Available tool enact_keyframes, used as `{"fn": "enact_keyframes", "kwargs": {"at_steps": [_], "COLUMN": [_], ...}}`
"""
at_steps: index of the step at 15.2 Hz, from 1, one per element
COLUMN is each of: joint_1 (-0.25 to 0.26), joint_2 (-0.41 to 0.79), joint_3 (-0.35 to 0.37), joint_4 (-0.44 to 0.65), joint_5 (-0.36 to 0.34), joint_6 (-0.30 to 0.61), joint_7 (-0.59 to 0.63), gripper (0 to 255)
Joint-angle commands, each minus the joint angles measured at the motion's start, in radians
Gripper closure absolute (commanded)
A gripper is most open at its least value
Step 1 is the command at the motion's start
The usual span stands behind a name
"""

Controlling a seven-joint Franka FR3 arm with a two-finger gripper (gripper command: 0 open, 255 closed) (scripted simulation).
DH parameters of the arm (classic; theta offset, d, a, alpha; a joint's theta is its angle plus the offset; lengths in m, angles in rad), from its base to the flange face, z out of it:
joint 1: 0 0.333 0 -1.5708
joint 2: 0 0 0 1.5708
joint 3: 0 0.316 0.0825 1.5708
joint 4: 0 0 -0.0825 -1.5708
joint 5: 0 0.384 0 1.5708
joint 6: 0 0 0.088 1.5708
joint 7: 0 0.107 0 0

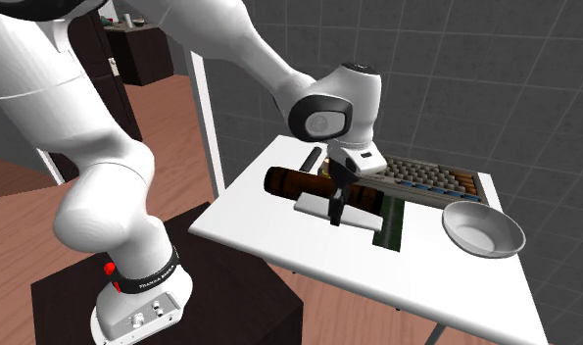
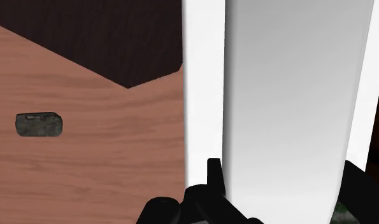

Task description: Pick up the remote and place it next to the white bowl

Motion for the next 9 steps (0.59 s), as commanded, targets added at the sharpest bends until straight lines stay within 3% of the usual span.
{"fn": "enact_keyframes", "kwargs": {"at_steps": [1, 9], "joint_1": [-0.019, -0.081], "joint_2": [0.057, 0.29], "joint_3": [-0.022, -0.081], "joint_4": [0.07, 0.366], "joint_5": [-0.007, -0.002], "joint_6": [-0.012, -0.076], "joint_7": [-0.036, -0.16], "gripper": [255, 255]}}
